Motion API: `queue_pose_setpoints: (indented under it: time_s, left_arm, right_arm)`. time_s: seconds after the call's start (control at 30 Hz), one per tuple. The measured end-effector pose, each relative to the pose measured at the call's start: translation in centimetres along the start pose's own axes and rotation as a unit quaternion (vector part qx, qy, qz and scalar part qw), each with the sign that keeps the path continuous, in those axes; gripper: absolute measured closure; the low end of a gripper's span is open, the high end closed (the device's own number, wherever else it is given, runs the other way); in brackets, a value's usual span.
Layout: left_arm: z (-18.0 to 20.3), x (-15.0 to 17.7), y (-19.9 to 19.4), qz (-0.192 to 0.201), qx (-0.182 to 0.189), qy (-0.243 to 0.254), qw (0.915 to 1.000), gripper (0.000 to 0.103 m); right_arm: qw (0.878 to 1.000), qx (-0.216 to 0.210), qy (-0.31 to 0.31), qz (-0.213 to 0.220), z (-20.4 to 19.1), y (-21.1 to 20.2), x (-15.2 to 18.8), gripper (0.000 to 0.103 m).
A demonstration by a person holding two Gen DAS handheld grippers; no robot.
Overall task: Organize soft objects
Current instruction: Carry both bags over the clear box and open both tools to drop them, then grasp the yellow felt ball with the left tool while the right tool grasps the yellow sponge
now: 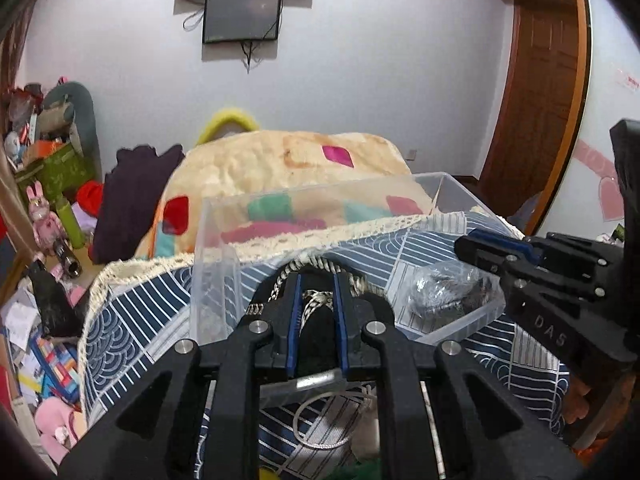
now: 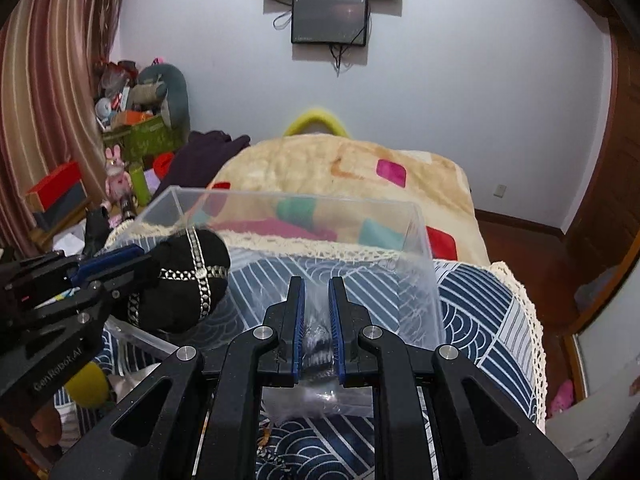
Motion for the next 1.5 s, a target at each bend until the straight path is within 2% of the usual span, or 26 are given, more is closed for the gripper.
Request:
queue_pose_setpoints:
  time_s: [0.07, 0.2, 0.3, 0.37, 0.6, 0.67, 0.73, 0.8, 0.93, 1.07, 1.27, 1.5]
  left_arm:
    - [-0.1, 0.1, 0.1, -0.009, 0.012, -0.007, 0.9999, 0.089]
    - [0.6, 0.2, -0.9, -0.002, 0.004, 0.011, 0.9999, 0.085]
    - [1.0, 0.0, -2.4, 0.013, 0.001, 0.021, 0.9997, 0.076]
    - [1.1, -0.2, -3.5, 0.025, 0.001, 0.022, 0.9995, 0.068]
    - [1.1, -0.2, -7.8, 0.067, -0.015, 0.024, 0.9973, 0.055]
    - [1.1, 0.3, -9.1, 0.079, -0.013, 0.022, 0.9965, 0.045]
    - [1.0, 0.9, -10.3, 0.091, -0.013, 0.017, 0.9956, 0.039]
    - [0.7, 1.2, -11.1, 0.095, -0.011, 0.012, 0.9954, 0.036]
    - [0.0, 2.5, -12.2, 0.094, -0.021, 0.005, 0.9954, 0.028]
    - [-1.0, 4.2, -12.4, 0.09, -0.043, 0.006, 0.995, 0.027]
    - [-2.5, 7.7, -10.9, 0.048, -0.052, -0.022, 0.9973, 0.026]
    - [-2.9, 10.9, -8.8, 0.011, -0.055, -0.032, 0.9979, 0.027]
  right_arm:
    - [1.0, -0.007, 0.001, -0.008, 0.0, 0.1, 0.1, 0.092]
    - [1.0, -0.01, -0.004, -0.01, -0.1, -0.4, 0.2, 0.091]
    - [1.0, -0.018, -0.003, -0.002, 0.0, -1.5, 0.1, 0.086]
    - [1.0, -0.018, -0.004, 0.008, 0.0, -2.3, -0.1, 0.082]
    - [0.998, -0.02, 0.003, 0.055, 0.4, -6.2, -0.4, 0.065]
    - [0.997, -0.023, 0.002, 0.067, 0.3, -7.2, -0.3, 0.056]
    - [0.997, -0.027, 0.001, 0.078, 0.2, -8.2, -0.1, 0.05]
    - [0.996, -0.029, -0.003, 0.088, 0.0, -9.1, 0.3, 0.05]
    - [0.995, -0.033, -0.007, 0.095, -0.3, -10.1, 1.6, 0.049]
    - [0.996, -0.042, -0.005, 0.078, -0.5, -9.8, 3.4, 0.049]
    - [0.997, -0.058, -0.009, 0.042, -1.3, -8.4, 6.5, 0.049]
    - [0.997, -0.074, 0.0, 0.008, -1.9, -7.3, 9.2, 0.049]
Point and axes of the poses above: each gripper's, at about its wrist camera, not at the fingertips, and y roughly the way its jaws point, z to its right, x to its underside, the point moved 1 cm from there along y, roughly the way its jaws point, and after that the axes turned 3 degrees about x, right-handed, at the moved point
